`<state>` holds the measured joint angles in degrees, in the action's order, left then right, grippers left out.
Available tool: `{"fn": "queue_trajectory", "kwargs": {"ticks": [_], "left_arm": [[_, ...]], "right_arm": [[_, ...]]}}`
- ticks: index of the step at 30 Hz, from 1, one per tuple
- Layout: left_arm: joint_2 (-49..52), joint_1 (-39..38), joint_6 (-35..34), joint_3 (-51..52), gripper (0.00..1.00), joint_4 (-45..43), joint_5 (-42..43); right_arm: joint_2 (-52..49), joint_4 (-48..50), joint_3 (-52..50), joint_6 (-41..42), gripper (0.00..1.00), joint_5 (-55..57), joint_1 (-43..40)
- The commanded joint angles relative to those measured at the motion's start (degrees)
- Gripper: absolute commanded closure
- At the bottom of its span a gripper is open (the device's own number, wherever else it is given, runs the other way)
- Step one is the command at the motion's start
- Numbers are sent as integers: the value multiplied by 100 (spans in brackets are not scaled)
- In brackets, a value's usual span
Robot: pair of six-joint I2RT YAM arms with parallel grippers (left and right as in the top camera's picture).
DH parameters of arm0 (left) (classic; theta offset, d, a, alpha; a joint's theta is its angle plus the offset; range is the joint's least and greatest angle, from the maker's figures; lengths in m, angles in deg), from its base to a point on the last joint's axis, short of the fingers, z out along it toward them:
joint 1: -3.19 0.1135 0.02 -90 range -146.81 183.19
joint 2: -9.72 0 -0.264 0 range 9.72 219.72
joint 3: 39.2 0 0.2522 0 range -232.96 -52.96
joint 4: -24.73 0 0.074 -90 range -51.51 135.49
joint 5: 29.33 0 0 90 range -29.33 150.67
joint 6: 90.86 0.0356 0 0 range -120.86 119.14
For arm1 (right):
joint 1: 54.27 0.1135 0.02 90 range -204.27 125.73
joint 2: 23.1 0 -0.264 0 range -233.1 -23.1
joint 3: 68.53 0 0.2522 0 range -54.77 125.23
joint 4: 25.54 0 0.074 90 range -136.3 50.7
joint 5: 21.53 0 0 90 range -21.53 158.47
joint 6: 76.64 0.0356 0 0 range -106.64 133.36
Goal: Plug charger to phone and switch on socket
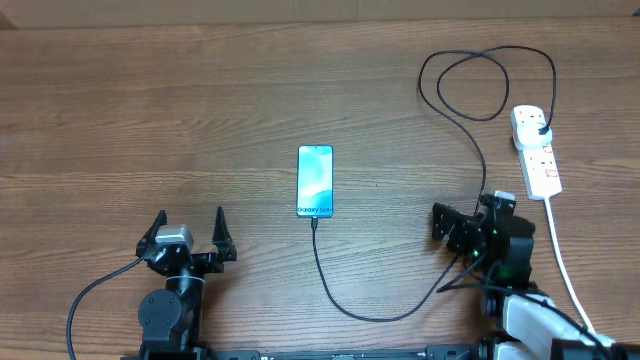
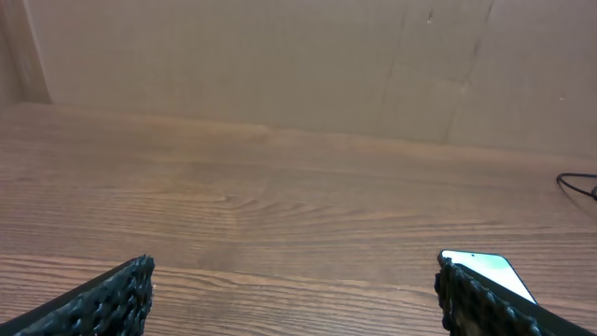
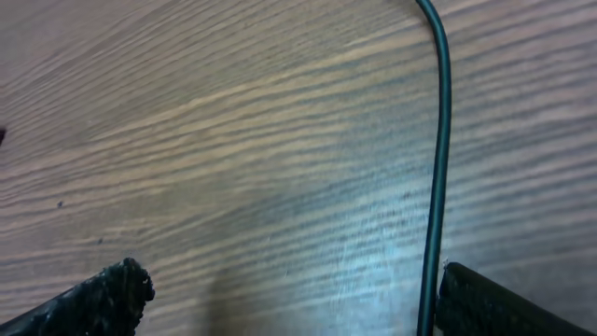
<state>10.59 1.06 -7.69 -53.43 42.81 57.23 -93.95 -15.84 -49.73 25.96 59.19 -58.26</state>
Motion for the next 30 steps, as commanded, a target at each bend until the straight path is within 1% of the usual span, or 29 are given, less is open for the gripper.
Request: {"fn": "queue_trajectory", "kwargs": {"ticks": [1, 3, 10, 18, 23, 27, 30], "left_arm": [[-61, 35, 107, 20, 1, -7, 31], [-61, 35, 105, 20, 0, -7, 31], [-61, 35, 107, 20, 0, -7, 31], [-61, 35, 105, 20, 1, -7, 31], [-61, 35, 107, 20, 0, -7, 31], [-61, 35, 105, 20, 1, -7, 31], [-61, 35, 107, 20, 0, -7, 31]], "right_arm": [[201, -162, -365, 262, 0, -155, 24], [463, -173, -472, 260, 0, -149, 24], [1419, -804, -461, 212, 0, -116, 28], [3121, -2144, -461, -94, 0, -109, 28], [3936, -2675, -461, -363, 0, -114, 28], [4658, -2739, -461, -568, 0, -201, 28], [5300, -2730, -461, -566, 0, -271, 28]]}}
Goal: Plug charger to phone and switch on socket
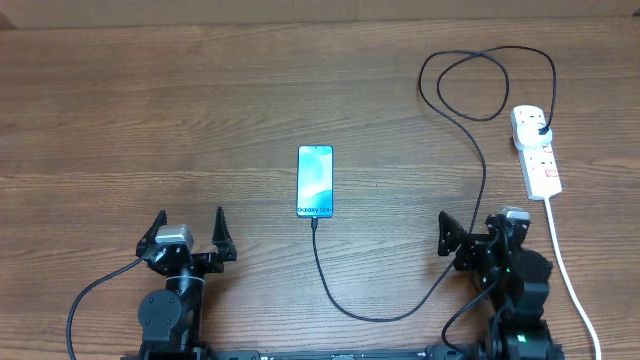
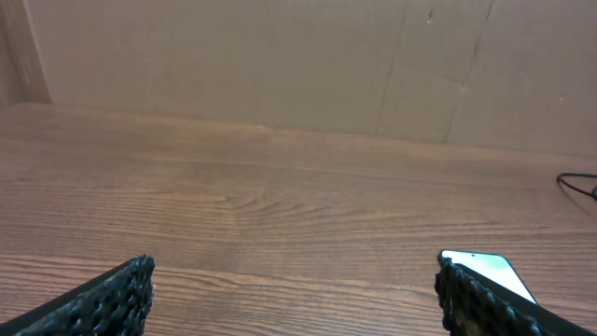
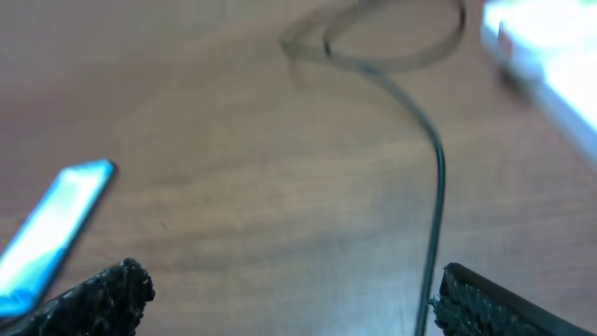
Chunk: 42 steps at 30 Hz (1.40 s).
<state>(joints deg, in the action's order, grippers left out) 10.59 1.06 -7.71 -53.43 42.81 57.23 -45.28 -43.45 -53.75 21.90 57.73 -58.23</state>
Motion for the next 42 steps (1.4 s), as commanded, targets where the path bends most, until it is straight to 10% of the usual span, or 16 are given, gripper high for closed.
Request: {"fn": "queue_trajectory", "kwargs": {"ticks": [1, 12, 42], "left_arm": [[-61, 35, 109, 20, 1, -7, 31], [-61, 35, 107, 20, 0, -7, 31], [-61, 35, 109, 20, 0, -7, 31]], "right_arm": [[640, 33, -59, -166, 0, -164, 28], [2205, 76, -59, -1355, 0, -588, 48], [2201, 81, -57, -1462, 0, -564, 48]]}}
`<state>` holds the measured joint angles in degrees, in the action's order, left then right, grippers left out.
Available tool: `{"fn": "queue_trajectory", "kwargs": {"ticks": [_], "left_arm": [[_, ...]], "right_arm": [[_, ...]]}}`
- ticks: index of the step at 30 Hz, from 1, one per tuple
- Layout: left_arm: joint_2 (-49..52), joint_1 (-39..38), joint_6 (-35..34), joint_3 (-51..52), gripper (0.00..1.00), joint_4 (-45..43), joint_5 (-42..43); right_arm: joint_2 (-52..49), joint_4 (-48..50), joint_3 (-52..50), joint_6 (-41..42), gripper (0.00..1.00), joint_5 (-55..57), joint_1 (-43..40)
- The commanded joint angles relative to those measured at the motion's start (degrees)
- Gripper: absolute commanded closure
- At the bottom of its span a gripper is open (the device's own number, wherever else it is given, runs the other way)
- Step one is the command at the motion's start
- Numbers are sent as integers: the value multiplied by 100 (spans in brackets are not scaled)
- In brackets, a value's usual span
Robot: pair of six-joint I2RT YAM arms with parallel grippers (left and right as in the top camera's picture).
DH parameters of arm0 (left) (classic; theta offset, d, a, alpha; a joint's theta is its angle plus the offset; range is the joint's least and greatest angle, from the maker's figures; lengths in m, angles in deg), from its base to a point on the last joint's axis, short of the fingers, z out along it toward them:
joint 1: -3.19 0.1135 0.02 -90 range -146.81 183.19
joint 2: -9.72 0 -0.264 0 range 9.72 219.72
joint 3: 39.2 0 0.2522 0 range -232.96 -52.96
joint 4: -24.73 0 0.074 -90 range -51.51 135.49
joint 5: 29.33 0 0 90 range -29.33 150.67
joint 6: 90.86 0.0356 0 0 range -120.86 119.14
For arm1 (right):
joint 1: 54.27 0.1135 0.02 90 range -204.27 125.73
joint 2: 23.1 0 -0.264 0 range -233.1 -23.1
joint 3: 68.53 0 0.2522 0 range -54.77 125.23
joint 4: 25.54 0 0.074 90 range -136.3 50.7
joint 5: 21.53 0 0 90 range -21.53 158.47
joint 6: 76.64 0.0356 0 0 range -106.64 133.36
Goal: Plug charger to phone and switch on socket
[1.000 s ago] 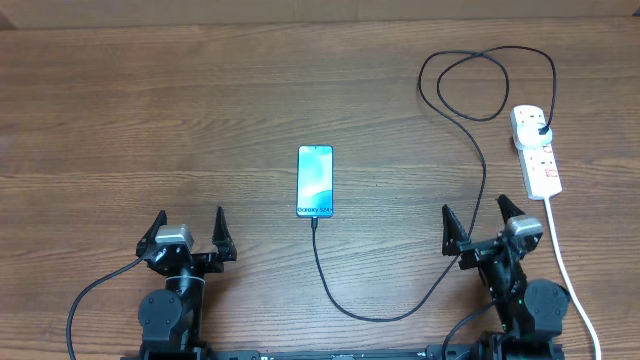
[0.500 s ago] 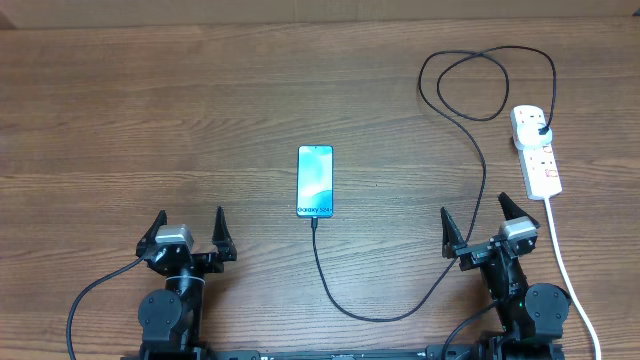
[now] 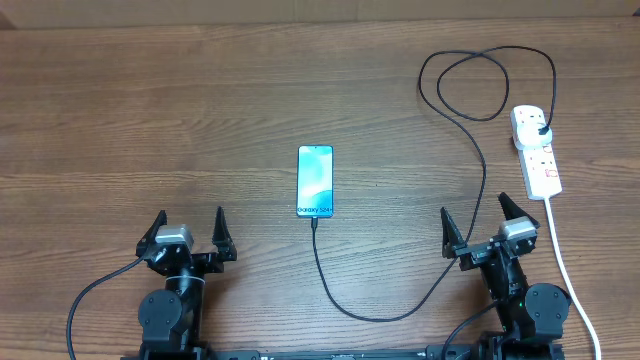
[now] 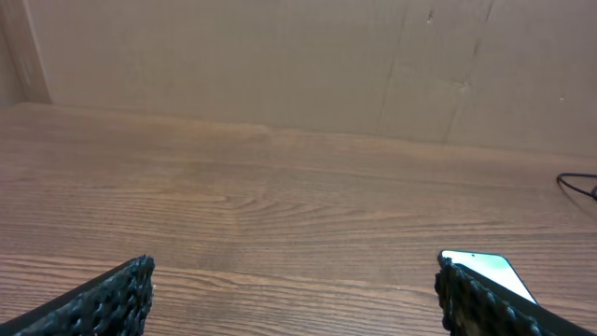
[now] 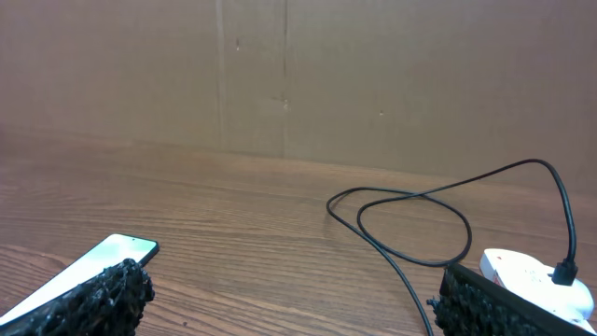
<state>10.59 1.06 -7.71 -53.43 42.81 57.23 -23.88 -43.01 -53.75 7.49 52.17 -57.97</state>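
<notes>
The phone [image 3: 315,181] lies face up mid-table with its screen lit, and the black charger cable [image 3: 350,305] is plugged into its near end. The cable loops right and back to a plug in the white socket strip [image 3: 536,152] at the far right. My left gripper [image 3: 189,232] rests open at the near left, well apart from the phone [image 4: 485,271]. My right gripper [image 3: 478,221] rests open at the near right, level, with the cable [image 5: 410,224] and the strip [image 5: 536,280] ahead of it. Neither holds anything.
The strip's white lead [image 3: 565,270] runs down the right side past my right arm. A brown cardboard wall [image 4: 280,65] stands behind the wooden table [image 3: 150,110].
My right gripper has moved back toward its base at the near right and levelled out, so its view now looks across the table. The left arm, phone and cable are unchanged.
The right gripper stood open, pointed down at the table beside the cable near the strip. A second later it was drawn back and tilting up. Now it rests open at the near right. The phone stayed plugged in and lit throughout; the left arm never moved.
</notes>
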Motion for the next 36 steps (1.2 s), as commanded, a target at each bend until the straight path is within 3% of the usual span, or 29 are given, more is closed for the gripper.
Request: {"fn": "queue_trajectory", "kwargs": {"ticks": [1, 36], "left_arm": [[-61, 35, 107, 20, 0, -7, 31], [-61, 35, 109, 20, 0, -7, 31]], "right_arm": [[61, 37, -57, -22, 0, -9, 22], [61, 39, -57, -20, 0, -9, 284]]}}
